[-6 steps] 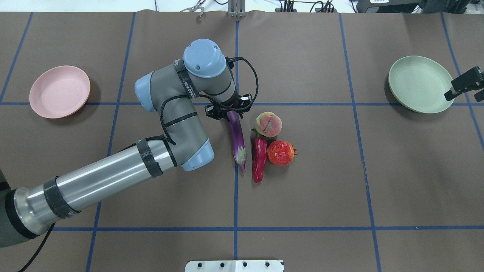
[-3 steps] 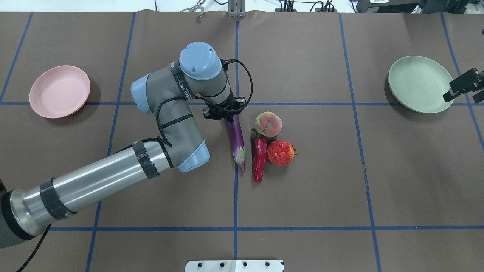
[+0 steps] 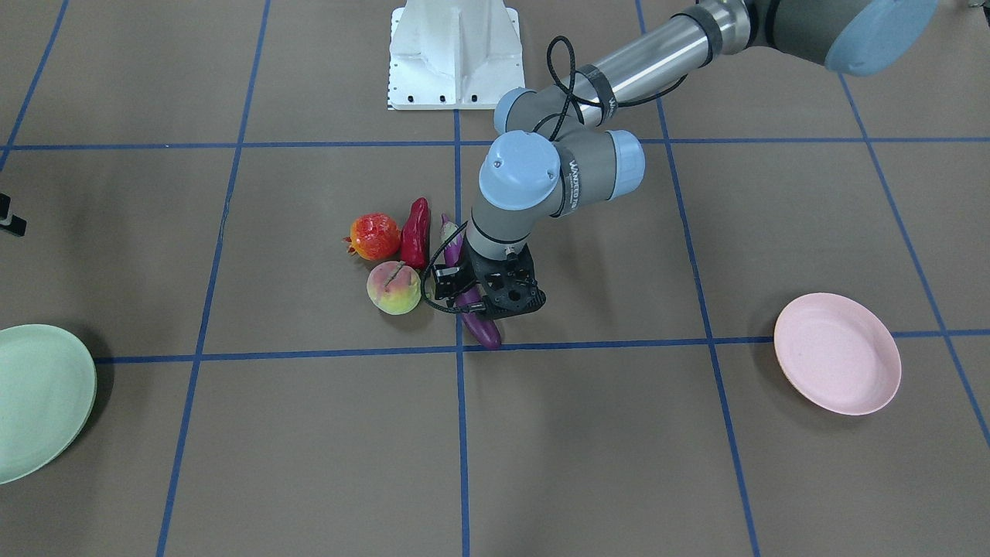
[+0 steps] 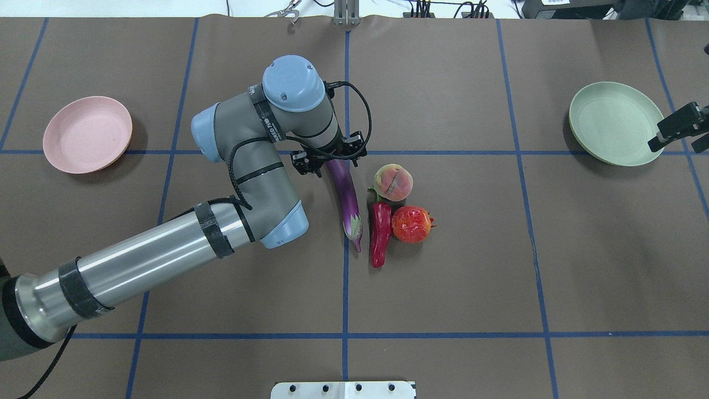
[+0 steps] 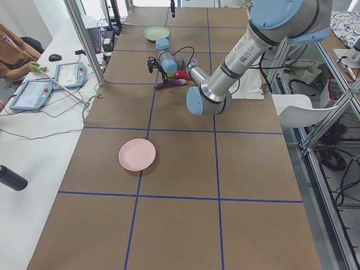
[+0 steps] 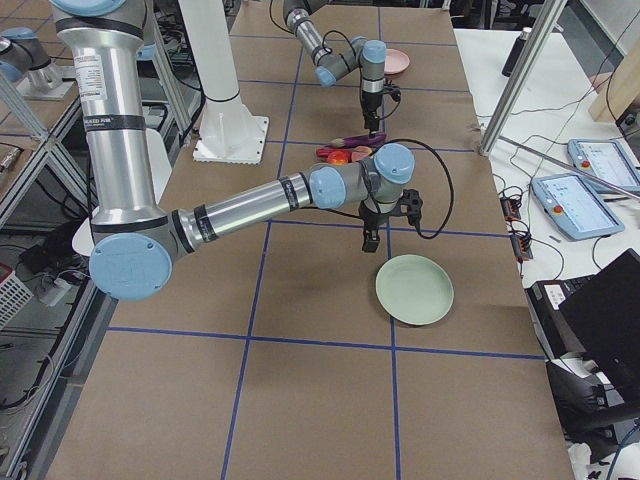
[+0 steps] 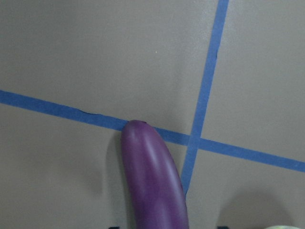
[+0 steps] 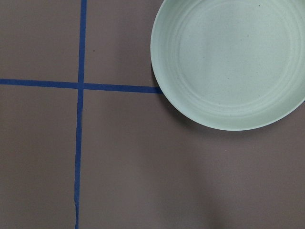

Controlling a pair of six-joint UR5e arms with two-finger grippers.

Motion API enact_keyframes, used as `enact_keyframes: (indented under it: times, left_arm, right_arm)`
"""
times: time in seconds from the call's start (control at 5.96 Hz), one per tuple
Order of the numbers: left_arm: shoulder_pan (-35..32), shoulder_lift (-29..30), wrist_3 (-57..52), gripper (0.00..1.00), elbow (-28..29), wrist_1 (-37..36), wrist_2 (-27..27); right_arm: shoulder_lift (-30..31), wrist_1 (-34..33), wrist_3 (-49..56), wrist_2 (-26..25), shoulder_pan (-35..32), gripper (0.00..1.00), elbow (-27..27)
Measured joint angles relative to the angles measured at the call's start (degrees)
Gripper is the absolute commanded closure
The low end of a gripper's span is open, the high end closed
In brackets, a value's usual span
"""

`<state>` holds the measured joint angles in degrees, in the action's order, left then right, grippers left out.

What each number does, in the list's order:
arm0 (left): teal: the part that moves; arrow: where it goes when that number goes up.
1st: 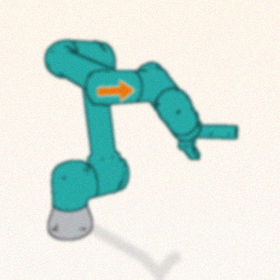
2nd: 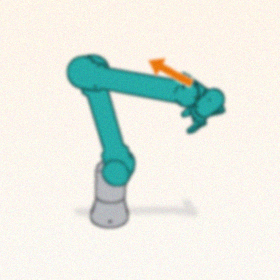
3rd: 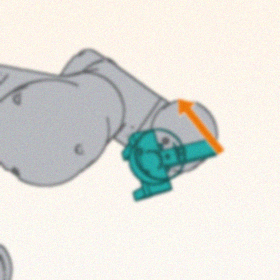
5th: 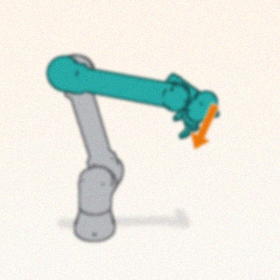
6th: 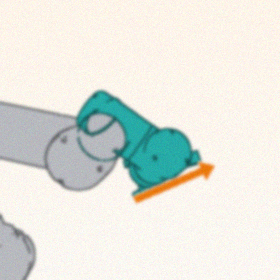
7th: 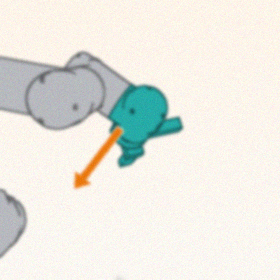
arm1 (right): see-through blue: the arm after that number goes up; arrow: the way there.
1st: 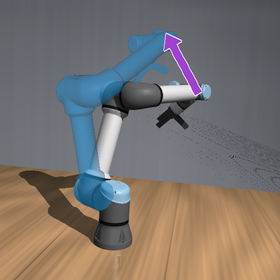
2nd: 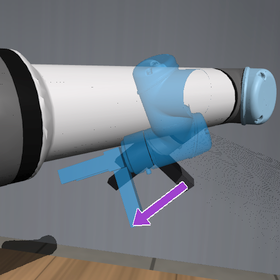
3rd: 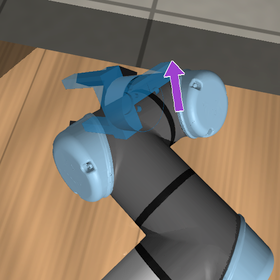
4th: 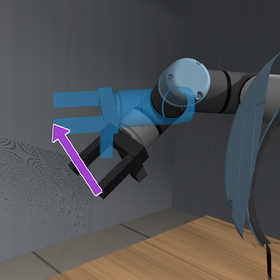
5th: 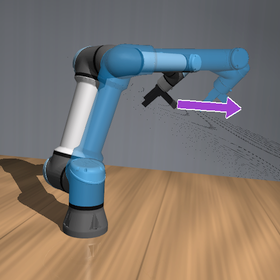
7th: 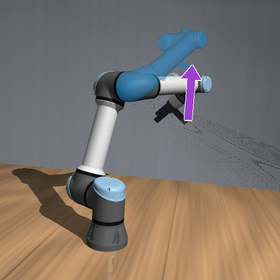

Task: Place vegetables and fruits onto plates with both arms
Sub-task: 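Close the left gripper on the eggplant's stem end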

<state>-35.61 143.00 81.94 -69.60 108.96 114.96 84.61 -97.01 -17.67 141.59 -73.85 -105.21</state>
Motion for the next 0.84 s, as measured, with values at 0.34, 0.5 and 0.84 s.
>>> enact_keyframes:
  times: [0.34,0.5,0.84]
  left_arm:
    - [0.88,0.56,-0.01,0.11,2.68,0.24,-0.24]
    - [1.36,1.1,-0.02,0.19,3.94,0.33,-0.58]
    - [2.1,1.59,0.08,1.0,4.76,0.37,-0.78]
  right_arm:
    - [0.06,-0.02,-0.06,0.0,0.32,0.0,0.01]
    - [0.13,-0.02,-0.07,0.0,0.47,0.0,0.01]
    - [0.41,-0.02,-0.05,0.1,0.58,0.0,0.01]
